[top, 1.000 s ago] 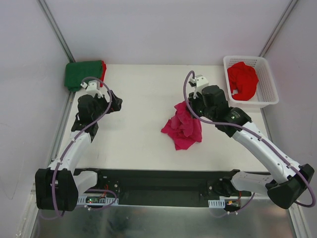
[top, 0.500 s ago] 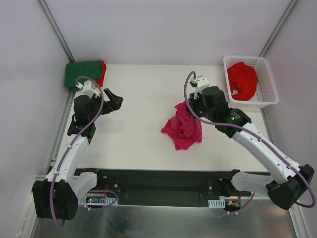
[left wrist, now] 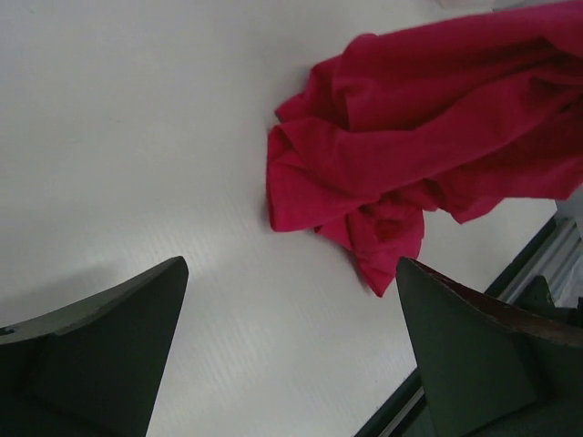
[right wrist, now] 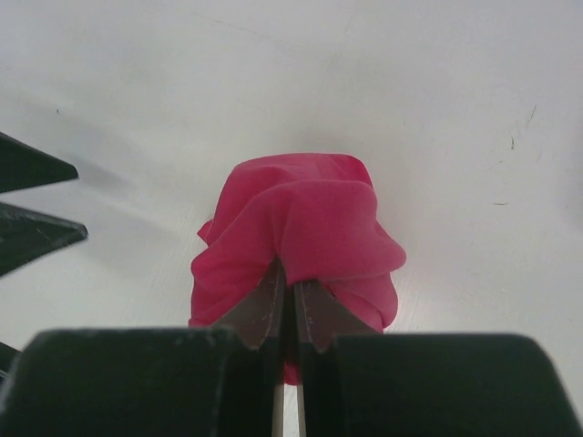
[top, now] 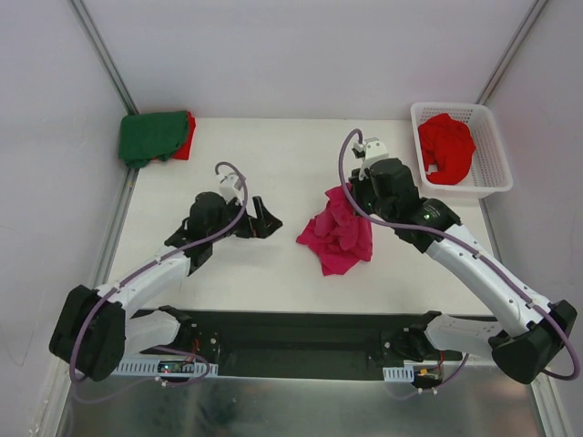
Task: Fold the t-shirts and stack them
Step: Move the tshirt to the center of the board, then flatten out the tshirt
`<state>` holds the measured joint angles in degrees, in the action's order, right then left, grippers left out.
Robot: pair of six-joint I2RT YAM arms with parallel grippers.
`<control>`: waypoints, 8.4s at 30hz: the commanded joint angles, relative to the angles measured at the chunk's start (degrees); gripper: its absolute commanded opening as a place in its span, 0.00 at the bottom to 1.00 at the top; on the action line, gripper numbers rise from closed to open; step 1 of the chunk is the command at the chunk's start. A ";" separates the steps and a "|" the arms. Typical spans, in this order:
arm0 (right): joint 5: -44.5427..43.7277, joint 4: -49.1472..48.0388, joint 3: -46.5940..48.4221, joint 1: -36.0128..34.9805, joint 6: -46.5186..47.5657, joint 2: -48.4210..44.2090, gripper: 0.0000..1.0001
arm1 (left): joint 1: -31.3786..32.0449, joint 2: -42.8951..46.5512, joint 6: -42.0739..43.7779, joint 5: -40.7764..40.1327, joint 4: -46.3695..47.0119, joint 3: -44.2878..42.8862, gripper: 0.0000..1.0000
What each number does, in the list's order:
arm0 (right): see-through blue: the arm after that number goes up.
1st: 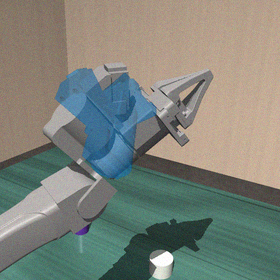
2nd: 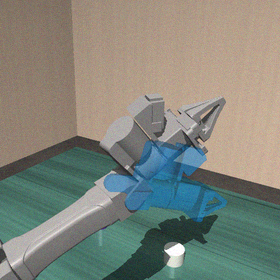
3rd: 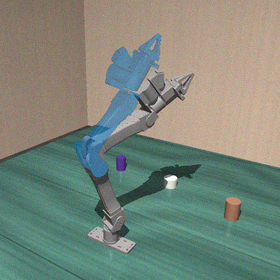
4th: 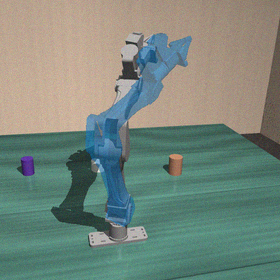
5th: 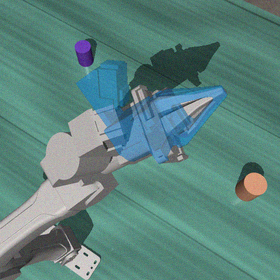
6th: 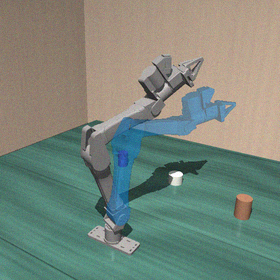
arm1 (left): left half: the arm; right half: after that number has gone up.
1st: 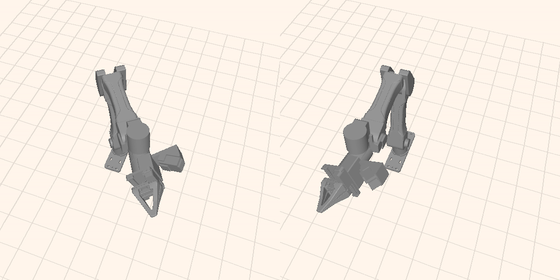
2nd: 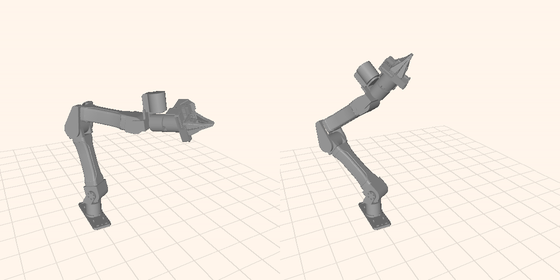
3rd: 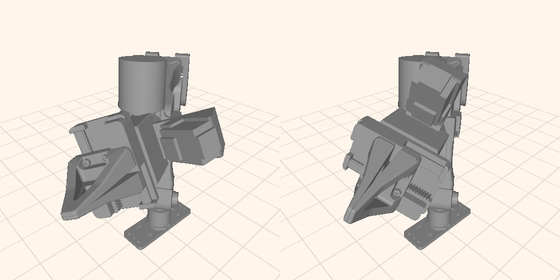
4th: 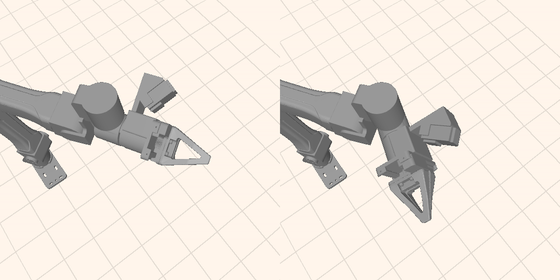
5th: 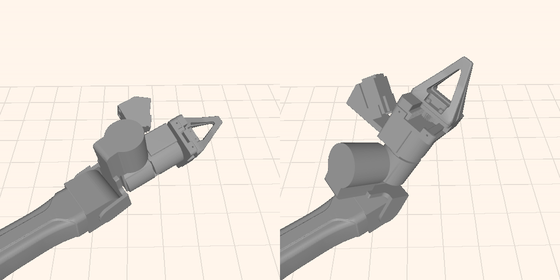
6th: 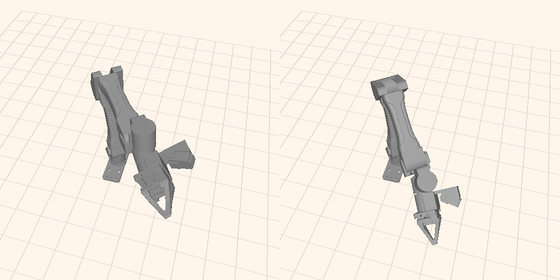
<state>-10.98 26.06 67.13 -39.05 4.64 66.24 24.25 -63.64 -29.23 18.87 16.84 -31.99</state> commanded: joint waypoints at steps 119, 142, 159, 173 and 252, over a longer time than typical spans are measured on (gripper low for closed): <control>0.70 -3.39 -20.02 2.75 -13.70 -5.77 0.70 | 23.65 3.61 15.87 -46.03 -29.32 -21.10 0.00; -1.32 -4.79 -23.10 2.40 -14.93 -1.46 0.66 | 23.47 4.13 16.31 -46.56 -29.32 -20.31 0.00; -1.23 -4.89 -21.78 2.31 -14.05 -0.41 0.01 | 22.95 5.01 16.93 -47.09 -29.50 -20.04 0.00; -7.47 8.20 -6.32 2.40 -8.16 -9.89 0.01 | 21.36 10.11 21.67 -52.70 -35.03 -24.70 0.00; 18.01 -27.47 -20.03 2.92 -22.13 14.09 0.70 | 19.96 12.48 20.53 -53.33 -39.08 -24.09 0.00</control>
<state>7.64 0.25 47.20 -36.29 -18.31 79.26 44.88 -52.23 -8.36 -33.54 -23.24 -56.40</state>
